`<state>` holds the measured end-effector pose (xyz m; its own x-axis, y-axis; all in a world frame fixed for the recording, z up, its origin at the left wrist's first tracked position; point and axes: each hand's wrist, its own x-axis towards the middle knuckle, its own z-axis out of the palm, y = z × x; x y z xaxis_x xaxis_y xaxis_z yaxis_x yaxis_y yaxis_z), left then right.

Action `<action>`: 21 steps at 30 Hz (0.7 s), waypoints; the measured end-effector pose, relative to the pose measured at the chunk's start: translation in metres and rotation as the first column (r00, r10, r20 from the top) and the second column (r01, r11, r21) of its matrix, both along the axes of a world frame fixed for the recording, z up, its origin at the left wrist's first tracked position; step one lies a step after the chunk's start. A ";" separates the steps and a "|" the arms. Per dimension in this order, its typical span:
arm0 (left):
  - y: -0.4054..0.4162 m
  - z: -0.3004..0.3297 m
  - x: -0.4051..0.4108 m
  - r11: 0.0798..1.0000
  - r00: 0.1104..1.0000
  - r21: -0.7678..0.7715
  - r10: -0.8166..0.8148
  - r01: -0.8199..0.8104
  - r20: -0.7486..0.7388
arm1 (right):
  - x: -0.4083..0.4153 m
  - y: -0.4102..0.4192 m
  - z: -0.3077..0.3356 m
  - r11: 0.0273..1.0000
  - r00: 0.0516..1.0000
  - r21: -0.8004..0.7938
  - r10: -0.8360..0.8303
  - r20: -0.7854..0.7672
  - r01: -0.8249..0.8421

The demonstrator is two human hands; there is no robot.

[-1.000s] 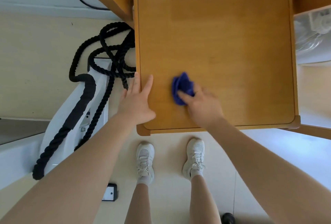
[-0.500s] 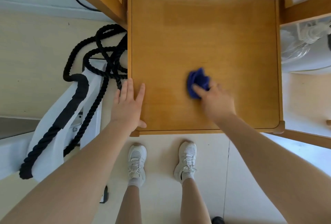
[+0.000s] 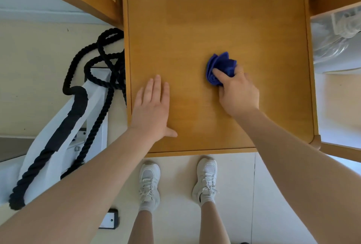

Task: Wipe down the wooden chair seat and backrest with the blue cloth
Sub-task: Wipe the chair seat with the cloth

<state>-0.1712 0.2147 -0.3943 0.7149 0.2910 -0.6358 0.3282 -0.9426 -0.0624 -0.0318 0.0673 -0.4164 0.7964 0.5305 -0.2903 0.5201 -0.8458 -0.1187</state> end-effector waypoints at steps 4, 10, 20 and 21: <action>-0.006 -0.005 0.037 0.999 0.997 -0.044 0.033 -0.030 0.065 | -0.036 0.013 -0.001 0.998 0.993 -0.024 0.058 -0.100 -0.061; -0.013 -0.009 0.061 0.996 0.999 -0.084 -0.022 0.025 0.028 | 0.015 0.000 0.001 0.958 0.959 -0.037 0.283 -0.029 -0.284; -0.023 -0.002 0.069 0.991 0.996 -0.107 0.084 -0.085 -0.014 | 0.007 -0.018 0.013 0.959 0.953 -0.048 0.273 -0.127 -0.281; -0.025 0.000 0.071 0.991 0.996 -0.099 0.091 -0.093 -0.024 | 0.012 -0.025 0.012 0.941 0.938 -0.051 0.327 -0.117 -0.334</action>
<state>-0.0998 0.1898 -0.3944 0.6754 0.2892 -0.6783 0.4133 -0.9103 0.0234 -0.0195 0.0423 -0.4042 0.5427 0.7343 -0.4079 0.7593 -0.6364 -0.1354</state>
